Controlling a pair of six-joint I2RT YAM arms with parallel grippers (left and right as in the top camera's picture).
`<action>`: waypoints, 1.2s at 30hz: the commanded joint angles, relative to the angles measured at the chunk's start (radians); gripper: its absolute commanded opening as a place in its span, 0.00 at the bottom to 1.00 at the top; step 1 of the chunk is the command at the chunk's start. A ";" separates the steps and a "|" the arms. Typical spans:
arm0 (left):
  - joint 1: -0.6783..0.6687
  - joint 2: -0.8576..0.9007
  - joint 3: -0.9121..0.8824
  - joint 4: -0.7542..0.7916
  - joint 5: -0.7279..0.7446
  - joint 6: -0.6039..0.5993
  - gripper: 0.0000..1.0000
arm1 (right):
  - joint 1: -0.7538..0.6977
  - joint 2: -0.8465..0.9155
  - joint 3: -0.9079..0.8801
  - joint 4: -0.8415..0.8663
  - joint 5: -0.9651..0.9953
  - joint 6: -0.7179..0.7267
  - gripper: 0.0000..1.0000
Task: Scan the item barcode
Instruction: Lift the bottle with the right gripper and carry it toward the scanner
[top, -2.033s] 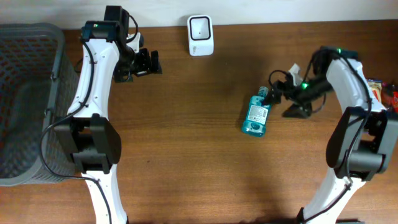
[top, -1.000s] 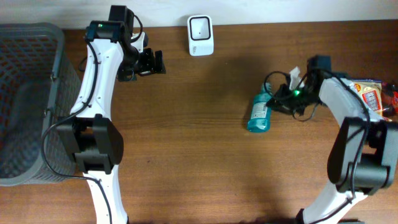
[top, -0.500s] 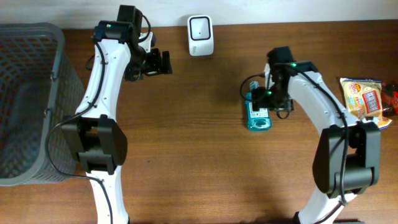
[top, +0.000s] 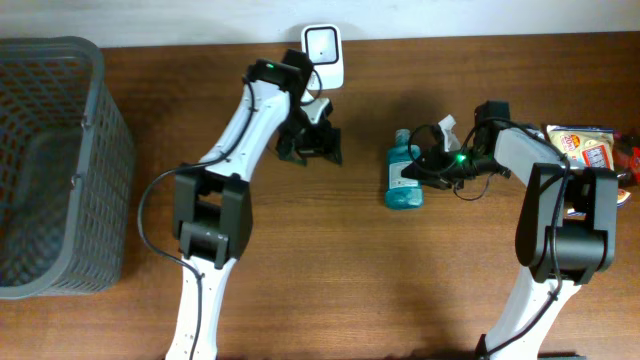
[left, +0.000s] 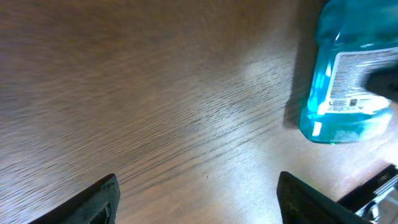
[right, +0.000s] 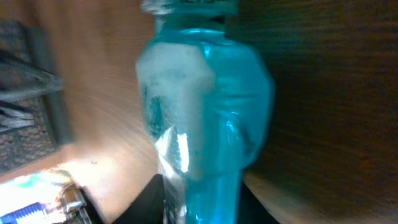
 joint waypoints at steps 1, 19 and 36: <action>-0.025 0.045 -0.005 -0.003 0.014 0.005 0.78 | 0.006 0.042 0.019 -0.018 0.194 0.067 0.16; 0.021 0.052 -0.005 0.011 0.010 0.005 0.79 | 0.437 -0.042 0.131 -0.164 0.847 0.404 0.16; 0.237 0.052 -0.005 -0.066 -0.066 0.017 0.82 | 0.526 -0.042 0.471 -0.326 0.686 0.392 0.81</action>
